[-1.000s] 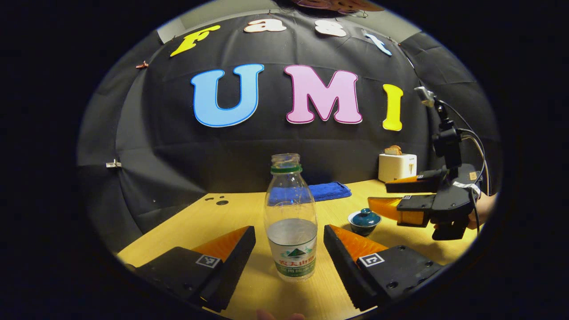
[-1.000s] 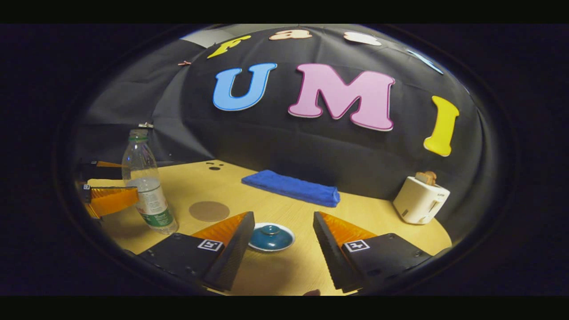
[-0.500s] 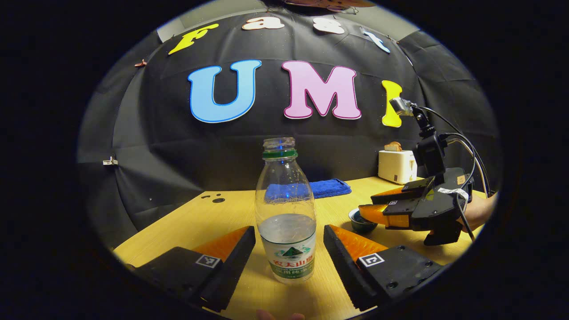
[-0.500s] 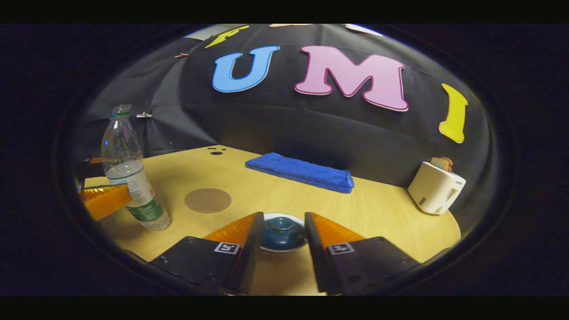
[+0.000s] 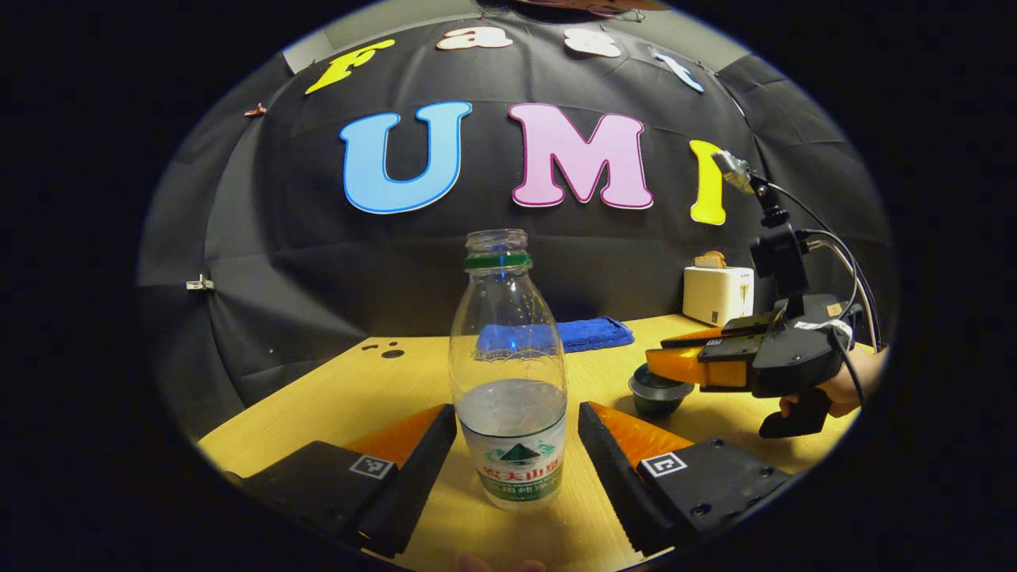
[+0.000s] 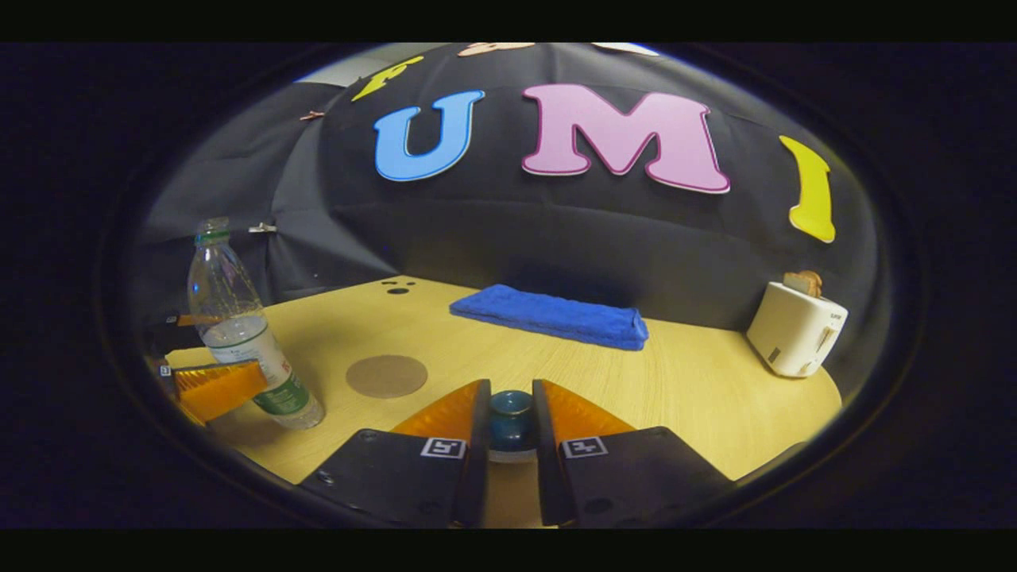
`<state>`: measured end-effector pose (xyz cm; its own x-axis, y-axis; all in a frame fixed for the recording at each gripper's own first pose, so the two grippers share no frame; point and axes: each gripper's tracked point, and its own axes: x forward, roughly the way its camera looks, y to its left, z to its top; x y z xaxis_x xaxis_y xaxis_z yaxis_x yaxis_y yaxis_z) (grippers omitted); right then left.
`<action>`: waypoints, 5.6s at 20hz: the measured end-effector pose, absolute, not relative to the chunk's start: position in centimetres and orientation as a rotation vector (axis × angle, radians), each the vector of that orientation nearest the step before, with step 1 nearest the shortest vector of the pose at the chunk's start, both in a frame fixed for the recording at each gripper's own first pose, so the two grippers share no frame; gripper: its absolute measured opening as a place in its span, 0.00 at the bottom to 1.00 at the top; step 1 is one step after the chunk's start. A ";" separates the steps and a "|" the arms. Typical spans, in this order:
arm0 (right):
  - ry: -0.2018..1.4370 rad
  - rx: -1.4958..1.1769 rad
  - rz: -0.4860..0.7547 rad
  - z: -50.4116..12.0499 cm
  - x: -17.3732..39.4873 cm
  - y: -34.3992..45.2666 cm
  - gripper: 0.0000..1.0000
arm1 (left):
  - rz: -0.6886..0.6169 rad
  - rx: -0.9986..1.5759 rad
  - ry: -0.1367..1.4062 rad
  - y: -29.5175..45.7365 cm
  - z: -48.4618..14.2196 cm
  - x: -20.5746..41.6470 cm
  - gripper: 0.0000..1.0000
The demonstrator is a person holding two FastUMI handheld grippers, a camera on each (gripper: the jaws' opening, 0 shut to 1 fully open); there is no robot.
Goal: Open the teacup lid with one hand, grasp the water bottle and pour water into the teacup with the other hand; after pouring, place the water bottle on the coaster and then close the teacup lid.
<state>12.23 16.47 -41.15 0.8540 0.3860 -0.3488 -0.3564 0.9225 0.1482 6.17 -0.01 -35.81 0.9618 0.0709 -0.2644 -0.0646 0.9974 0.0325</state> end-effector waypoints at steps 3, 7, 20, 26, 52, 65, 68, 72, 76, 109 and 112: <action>0.357 0.092 0.375 -40.0 12.1 15.3 0.29 | 0.070 0.037 0.266 0.0 -35.9 6.8 0.97; 0.334 0.096 0.346 -38.8 11.9 13.0 0.29 | 0.089 0.019 0.278 0.4 -36.2 6.9 0.93; 0.335 0.078 0.200 -39.3 10.0 3.3 0.34 | 0.063 0.366 0.423 1.2 -37.1 9.2 0.76; 0.326 0.062 0.183 -39.6 9.3 0.2 0.24 | 0.013 0.783 0.467 1.3 -37.2 11.4 0.74; 0.285 0.028 0.200 -40.7 9.6 -6.1 0.34 | -0.039 1.590 0.438 0.9 -36.3 17.7 0.74; 0.282 0.022 0.189 -40.6 9.2 -6.5 0.34 | -0.045 1.732 0.355 0.4 -36.2 18.6 0.74; 0.279 0.018 0.189 -40.5 9.2 -6.5 0.34 | -0.047 1.750 0.348 0.4 -36.1 18.8 0.74; 0.278 0.021 0.175 -40.5 9.2 -6.9 0.34 | -0.037 1.787 0.325 0.4 -35.8 19.1 0.74; 0.277 0.019 0.176 -40.6 8.9 -7.1 0.34 | -0.034 1.800 0.323 0.6 -35.7 19.1 0.74; 0.245 -0.002 0.184 -39.3 8.6 -6.3 0.34 | -0.035 2.078 -0.076 -2.4 -30.1 21.7 0.75; 0.234 0.005 0.185 -38.7 8.6 -6.2 0.34 | -0.025 2.107 -0.123 -2.5 -29.1 22.1 0.74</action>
<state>8.65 -6.17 -38.73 0.9557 0.1829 -0.2304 -0.1818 0.9830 0.0265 22.13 -2.49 -29.13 0.9946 -0.0983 0.0319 -0.0778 -0.5088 0.8574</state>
